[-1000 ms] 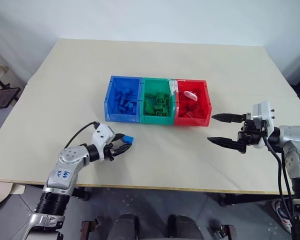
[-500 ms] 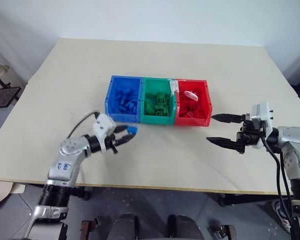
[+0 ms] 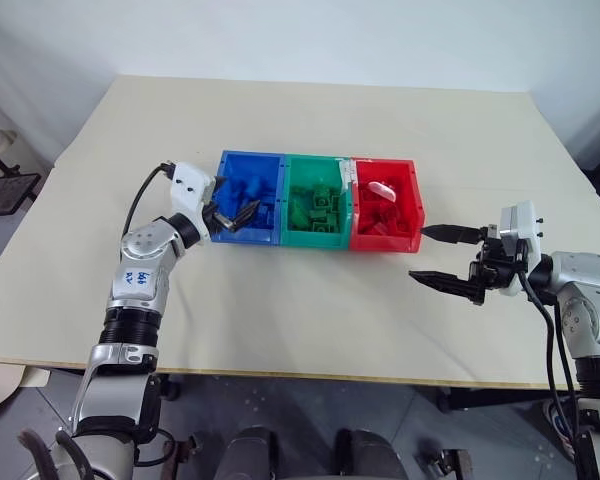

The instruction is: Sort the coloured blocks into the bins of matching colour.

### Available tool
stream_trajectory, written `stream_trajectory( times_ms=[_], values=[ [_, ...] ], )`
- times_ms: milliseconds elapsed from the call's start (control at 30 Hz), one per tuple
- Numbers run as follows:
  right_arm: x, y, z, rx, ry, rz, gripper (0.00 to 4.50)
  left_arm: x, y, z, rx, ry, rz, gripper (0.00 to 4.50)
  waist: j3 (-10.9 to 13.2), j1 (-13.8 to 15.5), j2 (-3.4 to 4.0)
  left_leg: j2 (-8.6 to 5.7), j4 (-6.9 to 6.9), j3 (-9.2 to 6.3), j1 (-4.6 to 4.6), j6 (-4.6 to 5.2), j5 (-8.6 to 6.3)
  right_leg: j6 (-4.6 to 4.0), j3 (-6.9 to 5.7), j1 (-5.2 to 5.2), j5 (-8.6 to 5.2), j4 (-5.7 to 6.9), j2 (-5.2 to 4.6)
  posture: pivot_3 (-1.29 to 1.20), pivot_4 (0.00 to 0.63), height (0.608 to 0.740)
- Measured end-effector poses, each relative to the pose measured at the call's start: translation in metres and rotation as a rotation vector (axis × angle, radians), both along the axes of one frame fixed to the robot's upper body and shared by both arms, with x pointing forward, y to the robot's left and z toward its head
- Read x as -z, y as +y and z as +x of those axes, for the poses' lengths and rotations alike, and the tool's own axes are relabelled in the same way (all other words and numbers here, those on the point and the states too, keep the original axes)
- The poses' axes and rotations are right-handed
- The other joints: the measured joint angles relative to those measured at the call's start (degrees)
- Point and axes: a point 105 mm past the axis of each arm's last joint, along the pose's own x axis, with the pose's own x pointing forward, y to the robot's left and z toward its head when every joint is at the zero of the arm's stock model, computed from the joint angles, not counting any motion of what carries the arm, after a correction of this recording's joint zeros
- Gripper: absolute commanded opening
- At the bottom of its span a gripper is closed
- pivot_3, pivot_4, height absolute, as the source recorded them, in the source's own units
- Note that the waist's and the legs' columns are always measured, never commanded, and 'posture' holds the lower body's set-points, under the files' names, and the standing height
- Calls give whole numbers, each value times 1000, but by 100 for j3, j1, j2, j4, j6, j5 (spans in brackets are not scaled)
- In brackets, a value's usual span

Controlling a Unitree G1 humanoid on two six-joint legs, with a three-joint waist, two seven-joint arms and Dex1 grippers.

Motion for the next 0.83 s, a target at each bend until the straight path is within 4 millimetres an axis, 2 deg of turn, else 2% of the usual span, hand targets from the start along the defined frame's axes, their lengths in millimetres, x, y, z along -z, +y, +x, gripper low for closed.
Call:
stream_trajectory(
  times_ms=[133,200,433,467,600,767,833],
  values=[
    [0,0,0,0,-1,1,4500,-5,3,-4,28,-9,20,4477,0,-4,0,1,0,0,-1,0,0,0,0,-2,0,0,1,0,150,740],
    [0,1,1,-1,-4,5,4500,-9,5,-13,59,-17,30,4477,0,-15,0,2,-2,0,1,0,0,0,1,-2,0,1,0,0,150,740],
    [0,1,0,-22,-9,-2,4500,-2,14,-63,221,54,7,4477,0,-31,0,8,0,-1,0,0,0,-1,7,-1,0,-2,0,0,150,740],
    [1,-2,0,-24,-6,-23,4500,-2,19,-72,241,52,26,4477,0,-32,1,7,-2,-1,2,0,0,-1,9,-1,0,-1,-2,0,150,740],
    [11,-25,-2,4,34,-108,4500,14,62,-112,239,144,81,4477,0,-68,1,10,-6,-2,4,0,0,-3,14,2,-2,-8,-12,0,150,740],
    [16,-32,0,10,48,-123,4500,37,81,-145,285,287,100,4477,4,-62,7,9,-6,-5,3,-2,-2,-5,28,3,-2,-10,-25,0,150,740],
    [15,-33,2,17,41,-129,4500,38,85,-151,292,292,85,4477,4,-60,9,10,-6,-8,3,-3,-2,-6,34,3,-3,-10,-31,0,150,740]
  ],
)
